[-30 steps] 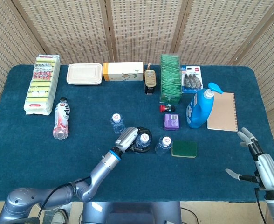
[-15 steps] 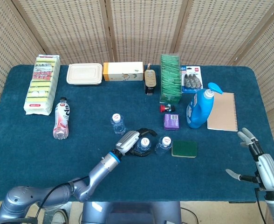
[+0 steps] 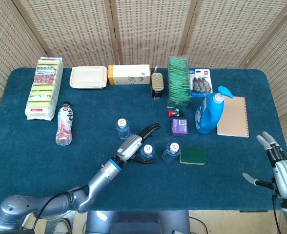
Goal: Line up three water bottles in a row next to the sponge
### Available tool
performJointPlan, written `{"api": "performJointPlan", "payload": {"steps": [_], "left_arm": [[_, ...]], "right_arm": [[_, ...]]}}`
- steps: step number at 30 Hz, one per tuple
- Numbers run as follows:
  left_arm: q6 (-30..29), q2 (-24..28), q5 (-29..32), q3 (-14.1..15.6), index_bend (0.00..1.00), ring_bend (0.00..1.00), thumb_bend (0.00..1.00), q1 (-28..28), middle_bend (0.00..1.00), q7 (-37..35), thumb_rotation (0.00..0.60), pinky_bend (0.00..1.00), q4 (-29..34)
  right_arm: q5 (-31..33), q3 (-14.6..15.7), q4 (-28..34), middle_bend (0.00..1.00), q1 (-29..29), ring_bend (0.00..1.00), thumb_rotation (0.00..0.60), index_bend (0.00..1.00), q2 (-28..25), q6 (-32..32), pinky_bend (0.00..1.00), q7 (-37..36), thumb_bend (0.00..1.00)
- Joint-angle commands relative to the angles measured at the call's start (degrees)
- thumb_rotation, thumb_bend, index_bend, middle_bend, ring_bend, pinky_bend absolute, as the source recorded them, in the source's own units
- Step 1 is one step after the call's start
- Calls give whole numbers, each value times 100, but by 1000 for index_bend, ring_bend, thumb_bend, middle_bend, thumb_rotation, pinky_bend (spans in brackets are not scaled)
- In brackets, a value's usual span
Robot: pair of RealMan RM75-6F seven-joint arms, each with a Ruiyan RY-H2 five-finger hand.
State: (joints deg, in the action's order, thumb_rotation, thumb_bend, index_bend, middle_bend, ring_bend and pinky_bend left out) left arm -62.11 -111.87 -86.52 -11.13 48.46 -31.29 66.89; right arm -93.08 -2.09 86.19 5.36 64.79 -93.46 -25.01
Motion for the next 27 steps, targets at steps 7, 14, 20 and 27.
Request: {"api": "performJointPlan", "payload": {"steps": [7,14,20,27], "left_arm": [[-621,1033,-338,34,0,0,193,-308,0,515,600,183,1552],[-823,1780,-321,-135,0,0,183,-465,0,1253,600,113,2648],[-649,2561,90,-326,0,0,117,-588,0,1715,600,66,3140],[-295,3391,671,-440,0,0,111,-779,0,1316,600,66,2902]], "right_arm": [[65,-1,346,0,-92,0,600,47,-67,80,95,527,0],[4,23,433,0,-108,0,600,45,-92,100,95,587,0],[34,23,503,0,-136,0,600,22,-123,130,76,761,0],[74,5,579,0,-124,0,600,18,-109,220,74,934,0]]}}
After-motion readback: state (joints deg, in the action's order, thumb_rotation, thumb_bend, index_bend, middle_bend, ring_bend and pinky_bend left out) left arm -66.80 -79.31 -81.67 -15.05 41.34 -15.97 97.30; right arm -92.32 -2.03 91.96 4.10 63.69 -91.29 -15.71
